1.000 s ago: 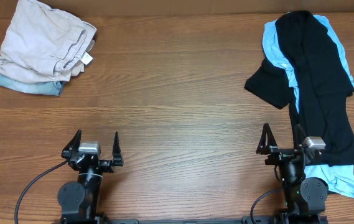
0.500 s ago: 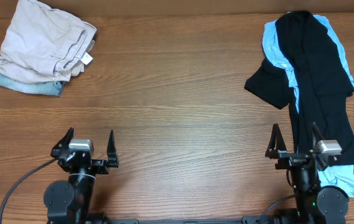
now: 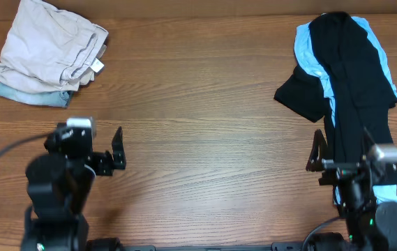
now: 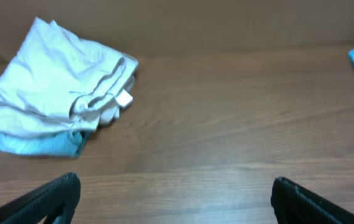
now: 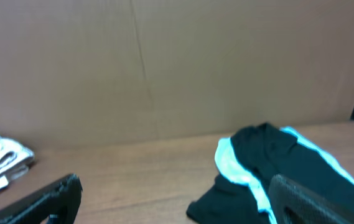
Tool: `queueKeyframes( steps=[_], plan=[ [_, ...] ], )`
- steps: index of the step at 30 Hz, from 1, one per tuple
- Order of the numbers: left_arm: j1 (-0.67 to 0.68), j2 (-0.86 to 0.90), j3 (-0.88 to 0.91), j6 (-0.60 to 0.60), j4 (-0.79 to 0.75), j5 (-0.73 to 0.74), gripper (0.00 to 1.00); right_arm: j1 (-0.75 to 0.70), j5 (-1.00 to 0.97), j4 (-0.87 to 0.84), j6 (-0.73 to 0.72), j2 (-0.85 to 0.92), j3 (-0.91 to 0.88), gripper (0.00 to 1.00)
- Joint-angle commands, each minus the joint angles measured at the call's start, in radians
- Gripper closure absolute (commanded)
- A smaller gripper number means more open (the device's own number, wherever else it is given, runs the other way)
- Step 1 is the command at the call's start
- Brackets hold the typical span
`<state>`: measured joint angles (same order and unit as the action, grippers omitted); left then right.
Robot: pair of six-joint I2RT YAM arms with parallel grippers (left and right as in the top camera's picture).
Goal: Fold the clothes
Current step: 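Reach the right gripper to the black shirt on the right pile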
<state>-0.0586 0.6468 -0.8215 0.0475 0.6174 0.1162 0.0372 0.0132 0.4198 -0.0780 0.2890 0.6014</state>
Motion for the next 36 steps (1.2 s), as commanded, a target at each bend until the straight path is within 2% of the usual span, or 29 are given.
queueKeyframes(
  steps=[1, 9, 14, 20, 31, 36],
  plan=[
    [0.006, 0.145, -0.187, 0.042, 0.12, 0.007, 0.0, 0.001, 0.045, 0.041, 0.0, 0.164, 0.138, 0.0],
    [0.007, 0.467, -0.503, 0.042, 0.414, 0.039, 0.0, 0.001, 0.061, 0.269, 0.0, 0.578, 0.495, 0.0],
    [0.006, 0.605, -0.599, 0.043, 0.479, 0.087, 0.0, 0.001, 0.068, 0.417, 0.019, 0.846, 0.733, 0.0],
    [0.007, 0.716, -0.598, 0.042, 0.454, 0.088, 0.0, -0.027, 0.033, 0.277, 0.106, 1.049, 0.807, 0.0],
    [0.007, 0.847, -0.598, 0.042, 0.341, 0.084, 0.0, -0.328, 0.022, 0.069, 0.117, 1.373, 0.807, 0.01],
    [0.007, 0.859, -0.598, 0.042, 0.308, 0.084, 0.0, -0.4, 0.009, 0.016, 0.139, 1.518, 0.807, 0.09]
  ],
)
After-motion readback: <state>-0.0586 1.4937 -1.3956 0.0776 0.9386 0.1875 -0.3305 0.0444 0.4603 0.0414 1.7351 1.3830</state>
